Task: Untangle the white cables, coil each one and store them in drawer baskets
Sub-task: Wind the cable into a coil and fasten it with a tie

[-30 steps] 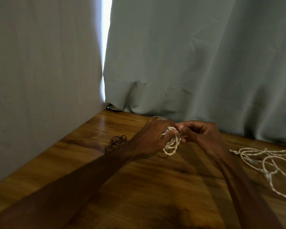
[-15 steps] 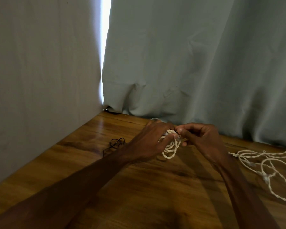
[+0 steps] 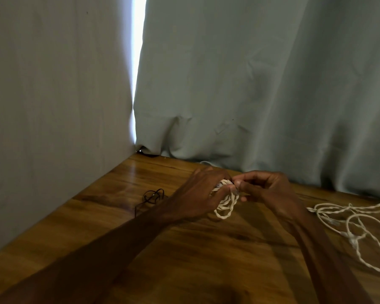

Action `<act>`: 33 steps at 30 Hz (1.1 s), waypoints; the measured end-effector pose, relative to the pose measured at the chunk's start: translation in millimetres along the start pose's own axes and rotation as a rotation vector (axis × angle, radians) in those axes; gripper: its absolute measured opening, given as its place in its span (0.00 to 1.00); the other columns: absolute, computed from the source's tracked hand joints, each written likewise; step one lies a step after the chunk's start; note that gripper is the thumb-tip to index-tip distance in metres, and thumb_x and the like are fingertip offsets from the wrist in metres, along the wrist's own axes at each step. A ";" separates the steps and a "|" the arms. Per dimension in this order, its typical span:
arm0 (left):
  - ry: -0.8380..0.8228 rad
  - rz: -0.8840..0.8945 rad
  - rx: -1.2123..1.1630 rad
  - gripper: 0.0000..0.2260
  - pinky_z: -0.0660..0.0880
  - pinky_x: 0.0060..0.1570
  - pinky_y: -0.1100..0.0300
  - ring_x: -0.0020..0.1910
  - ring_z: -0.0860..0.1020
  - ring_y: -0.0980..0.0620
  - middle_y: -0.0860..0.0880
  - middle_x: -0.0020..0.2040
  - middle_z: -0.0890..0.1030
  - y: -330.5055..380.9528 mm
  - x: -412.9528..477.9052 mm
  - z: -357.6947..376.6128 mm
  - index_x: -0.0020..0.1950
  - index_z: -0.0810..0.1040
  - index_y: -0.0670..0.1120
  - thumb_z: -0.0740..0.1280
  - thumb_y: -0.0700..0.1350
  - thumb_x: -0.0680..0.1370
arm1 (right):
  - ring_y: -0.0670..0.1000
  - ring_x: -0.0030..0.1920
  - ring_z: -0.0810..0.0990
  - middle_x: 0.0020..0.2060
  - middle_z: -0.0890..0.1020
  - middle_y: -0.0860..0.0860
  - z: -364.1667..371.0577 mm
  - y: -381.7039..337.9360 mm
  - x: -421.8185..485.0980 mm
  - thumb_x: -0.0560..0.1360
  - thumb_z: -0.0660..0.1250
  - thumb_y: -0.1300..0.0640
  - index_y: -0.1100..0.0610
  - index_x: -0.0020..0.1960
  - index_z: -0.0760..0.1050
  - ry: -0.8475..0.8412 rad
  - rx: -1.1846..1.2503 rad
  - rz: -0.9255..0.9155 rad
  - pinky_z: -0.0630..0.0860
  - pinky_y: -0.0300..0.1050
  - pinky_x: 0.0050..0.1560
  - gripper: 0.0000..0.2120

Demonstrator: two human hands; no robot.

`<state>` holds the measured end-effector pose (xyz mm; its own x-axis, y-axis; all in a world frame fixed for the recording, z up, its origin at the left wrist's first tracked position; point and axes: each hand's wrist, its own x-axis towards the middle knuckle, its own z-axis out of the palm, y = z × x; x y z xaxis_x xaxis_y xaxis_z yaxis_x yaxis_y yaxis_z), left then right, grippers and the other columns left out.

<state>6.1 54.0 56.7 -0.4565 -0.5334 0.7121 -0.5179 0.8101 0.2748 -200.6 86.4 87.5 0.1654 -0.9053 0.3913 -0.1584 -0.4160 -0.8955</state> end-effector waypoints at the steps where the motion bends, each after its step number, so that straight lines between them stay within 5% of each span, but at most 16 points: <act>1: -0.010 -0.002 0.006 0.07 0.68 0.57 0.54 0.50 0.74 0.58 0.55 0.51 0.82 0.6 -0.2 0.3 0.57 0.80 0.49 0.65 0.49 0.84 | 0.59 0.47 0.87 0.45 0.88 0.58 -0.7 -0.4 -1.2 0.69 0.76 0.60 0.62 0.51 0.86 -0.006 0.023 0.028 0.85 0.50 0.46 0.12; 11: -0.125 0.019 0.069 0.10 0.65 0.59 0.54 0.52 0.70 0.60 0.56 0.53 0.81 1.2 -2.5 1.1 0.58 0.79 0.51 0.61 0.52 0.83 | 0.58 0.49 0.88 0.46 0.88 0.59 -8.0 -3.4 -5.6 0.65 0.77 0.60 0.64 0.50 0.85 -0.044 0.019 0.165 0.85 0.49 0.47 0.15; 19: -0.198 0.034 0.104 0.14 0.66 0.60 0.52 0.54 0.73 0.56 0.55 0.55 0.81 3.8 -3.5 -0.3 0.60 0.78 0.51 0.58 0.54 0.82 | 0.54 0.46 0.87 0.46 0.87 0.62 -11.6 -1.2 -5.9 0.65 0.78 0.64 0.67 0.50 0.84 -0.088 0.058 0.267 0.83 0.39 0.39 0.15; 33: -0.289 0.025 0.151 0.20 0.64 0.62 0.54 0.58 0.73 0.56 0.54 0.59 0.81 3.0 -4.7 -0.9 0.66 0.77 0.50 0.54 0.58 0.83 | 0.58 0.46 0.88 0.47 0.86 0.65 -8.3 2.8 -5.4 0.65 0.77 0.67 0.69 0.49 0.84 -0.095 0.149 0.356 0.85 0.43 0.42 0.13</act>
<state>7.3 59.1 54.7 -0.6461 -0.5780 0.4984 -0.5954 0.7903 0.1447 -210.0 89.4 84.6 0.2164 -0.9757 0.0352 -0.0804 -0.0538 -0.9953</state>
